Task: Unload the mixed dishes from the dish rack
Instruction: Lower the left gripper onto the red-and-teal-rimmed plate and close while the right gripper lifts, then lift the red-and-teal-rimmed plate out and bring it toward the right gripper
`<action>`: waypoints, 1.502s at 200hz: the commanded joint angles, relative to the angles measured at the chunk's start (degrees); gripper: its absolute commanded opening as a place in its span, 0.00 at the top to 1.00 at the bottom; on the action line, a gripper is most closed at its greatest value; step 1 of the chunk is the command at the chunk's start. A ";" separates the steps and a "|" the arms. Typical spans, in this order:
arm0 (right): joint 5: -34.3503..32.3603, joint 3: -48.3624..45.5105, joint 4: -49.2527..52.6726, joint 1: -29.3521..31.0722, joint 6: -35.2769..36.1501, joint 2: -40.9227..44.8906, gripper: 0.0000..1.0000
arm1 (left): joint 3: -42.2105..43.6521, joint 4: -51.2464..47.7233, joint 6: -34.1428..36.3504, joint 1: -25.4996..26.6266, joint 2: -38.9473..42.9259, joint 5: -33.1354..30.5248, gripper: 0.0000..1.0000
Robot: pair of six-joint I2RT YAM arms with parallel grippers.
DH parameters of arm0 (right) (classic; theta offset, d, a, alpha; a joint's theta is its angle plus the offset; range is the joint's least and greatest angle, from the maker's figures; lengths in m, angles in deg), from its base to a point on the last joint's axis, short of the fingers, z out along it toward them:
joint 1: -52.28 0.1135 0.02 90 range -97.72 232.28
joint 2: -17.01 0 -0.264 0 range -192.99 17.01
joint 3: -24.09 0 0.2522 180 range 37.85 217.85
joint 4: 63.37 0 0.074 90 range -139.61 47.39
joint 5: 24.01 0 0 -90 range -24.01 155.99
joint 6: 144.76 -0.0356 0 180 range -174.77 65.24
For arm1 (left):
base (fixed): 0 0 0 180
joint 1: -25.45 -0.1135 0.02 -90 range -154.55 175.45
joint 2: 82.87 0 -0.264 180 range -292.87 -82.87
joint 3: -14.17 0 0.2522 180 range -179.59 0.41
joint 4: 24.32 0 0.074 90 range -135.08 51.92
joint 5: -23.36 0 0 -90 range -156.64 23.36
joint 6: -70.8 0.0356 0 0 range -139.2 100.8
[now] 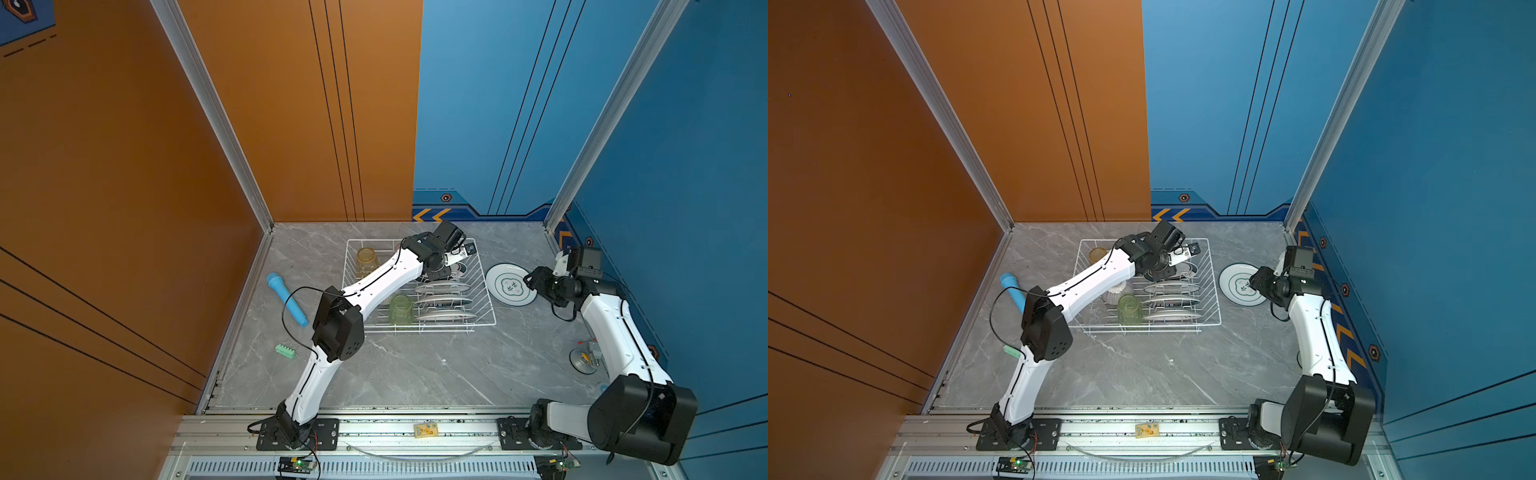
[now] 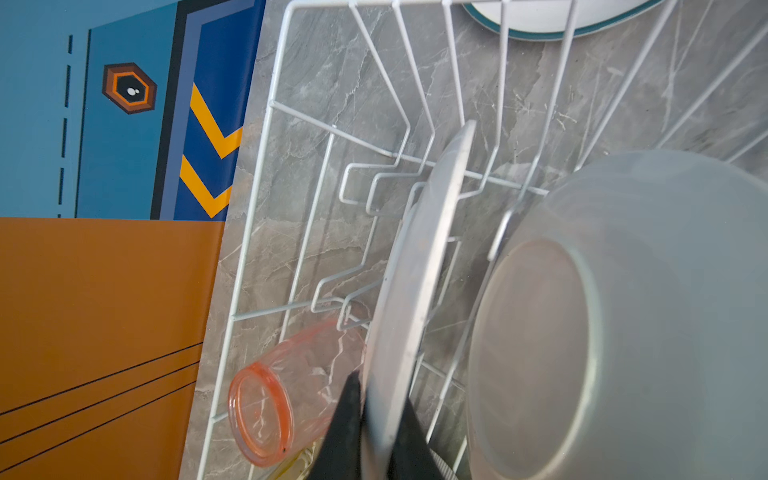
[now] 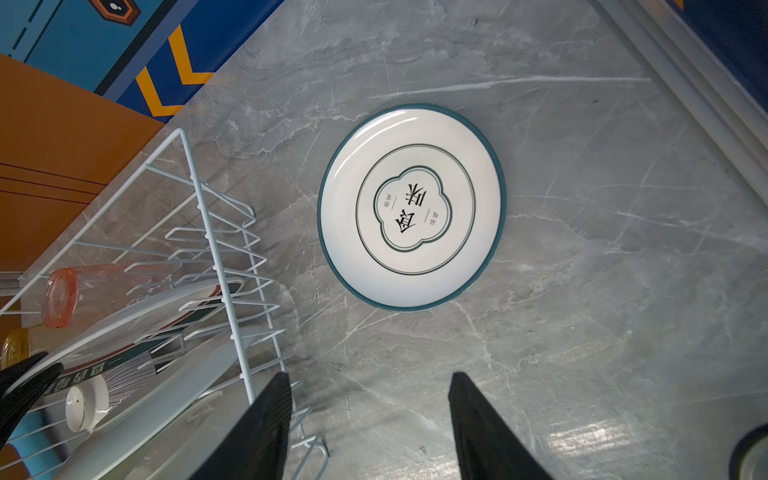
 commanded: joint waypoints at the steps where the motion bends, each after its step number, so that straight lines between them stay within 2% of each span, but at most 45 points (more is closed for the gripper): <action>1: 0.97 1.19 1.38 -0.28 0.94 1.23 0.40 | -1.59 -1.89 -0.50 1.57 -1.91 -1.47 0.95; 26: 1.08 1.22 1.28 -0.29 0.95 1.36 0.40 | -2.25 -1.82 0.50 2.12 -2.66 -3.80 1.00; 75: 1.32 1.00 1.01 -0.21 0.77 1.77 0.41 | -2.69 -0.50 0.34 2.50 -2.37 -7.41 1.00; 114: 1.52 0.68 0.40 -0.09 0.51 2.38 0.41 | 0.92 3.36 -1.05 2.76 1.88 -8.70 1.00; 227: 4.79 0.99 -0.98 1.26 0.49 4.05 0.42 | 1.47 3.37 -5.77 2.80 13.16 -8.24 1.00; 256: 11.73 0.60 -4.62 2.22 0.44 5.97 0.42 | 1.46 3.31 -9.64 1.37 16.40 -4.99 1.00; 300: 24.67 0.18 -11.61 4.82 -1.99 7.05 0.45 | 1.56 3.19 -21.01 -3.55 21.74 8.08 1.00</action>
